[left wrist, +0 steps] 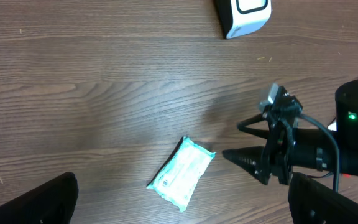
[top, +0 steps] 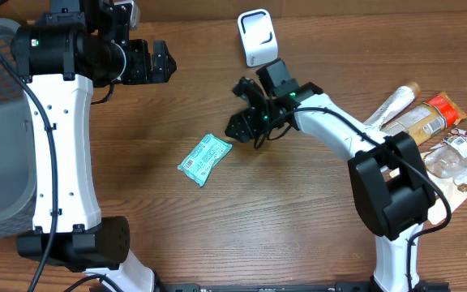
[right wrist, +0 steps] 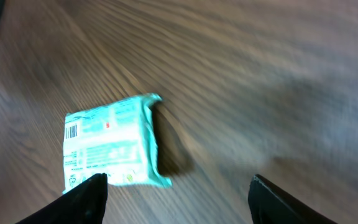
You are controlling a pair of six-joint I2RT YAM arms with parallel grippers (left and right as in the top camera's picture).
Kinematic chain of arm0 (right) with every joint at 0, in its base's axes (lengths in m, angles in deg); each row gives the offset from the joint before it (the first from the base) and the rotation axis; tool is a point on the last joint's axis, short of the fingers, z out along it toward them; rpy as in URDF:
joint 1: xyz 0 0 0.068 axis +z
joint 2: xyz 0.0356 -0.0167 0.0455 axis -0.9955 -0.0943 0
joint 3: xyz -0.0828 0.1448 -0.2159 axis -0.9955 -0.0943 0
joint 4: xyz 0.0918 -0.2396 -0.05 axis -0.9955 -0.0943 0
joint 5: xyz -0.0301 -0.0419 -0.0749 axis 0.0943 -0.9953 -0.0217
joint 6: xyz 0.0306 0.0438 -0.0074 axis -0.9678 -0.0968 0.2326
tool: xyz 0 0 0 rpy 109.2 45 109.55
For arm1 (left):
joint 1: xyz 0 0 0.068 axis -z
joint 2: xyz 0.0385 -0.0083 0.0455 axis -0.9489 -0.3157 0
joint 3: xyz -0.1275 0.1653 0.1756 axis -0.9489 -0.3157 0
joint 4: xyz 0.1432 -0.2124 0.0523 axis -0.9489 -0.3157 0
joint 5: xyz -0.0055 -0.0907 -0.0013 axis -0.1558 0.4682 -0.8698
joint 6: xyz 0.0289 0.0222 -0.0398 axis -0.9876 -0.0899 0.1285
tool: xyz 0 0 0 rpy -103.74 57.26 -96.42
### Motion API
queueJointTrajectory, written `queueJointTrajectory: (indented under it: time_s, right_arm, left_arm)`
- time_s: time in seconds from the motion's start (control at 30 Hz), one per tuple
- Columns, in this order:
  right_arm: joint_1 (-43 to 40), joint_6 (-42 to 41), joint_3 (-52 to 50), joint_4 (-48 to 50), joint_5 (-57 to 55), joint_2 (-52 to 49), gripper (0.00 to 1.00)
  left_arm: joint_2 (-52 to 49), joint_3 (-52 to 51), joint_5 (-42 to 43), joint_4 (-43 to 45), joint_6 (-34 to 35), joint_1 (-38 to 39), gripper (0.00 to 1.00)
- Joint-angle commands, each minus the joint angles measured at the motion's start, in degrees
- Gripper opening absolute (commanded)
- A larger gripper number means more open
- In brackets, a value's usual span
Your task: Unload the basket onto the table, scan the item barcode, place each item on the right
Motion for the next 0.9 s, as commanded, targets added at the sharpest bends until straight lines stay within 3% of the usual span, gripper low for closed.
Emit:
queueJointTrajectory:
  time_s: [0.0, 0.2, 0.53, 0.6, 0.7, 0.87]
  right_arm:
    - [2.8, 10.3, 2.9, -0.6, -3.8, 0.1, 0.75]
    - [8.0, 14.6, 2.9, -0.8, -9.3, -2.2, 0.75]
    - [9.0, 12.7, 2.9, 1.5, -9.2, -7.6, 0.65]
    - [9.0, 10.0, 2.9, 2.0, -9.3, -9.2, 0.53]
    - [8.2, 5.3, 2.9, 2.0, -9.4, -9.5, 0.46]
    - [6.8, -4.7, 2.9, 2.2, -6.7, -9.5, 0.14]
  left_arm:
    - [-0.2, 0.2, -0.1, 0.0, -1.3, 0.1, 1.0]
    - [-0.2, 0.2, -0.1, 0.0, -1.3, 0.1, 1.0]
    - [-0.2, 0.2, -0.1, 0.0, -1.3, 0.1, 0.99]
    - [-0.2, 0.2, -0.1, 0.0, -1.3, 0.1, 0.99]
    - [-0.2, 0.2, -0.1, 0.0, -1.3, 0.1, 1.0]
    - [-0.2, 0.2, -0.1, 0.0, -1.3, 0.1, 1.0]
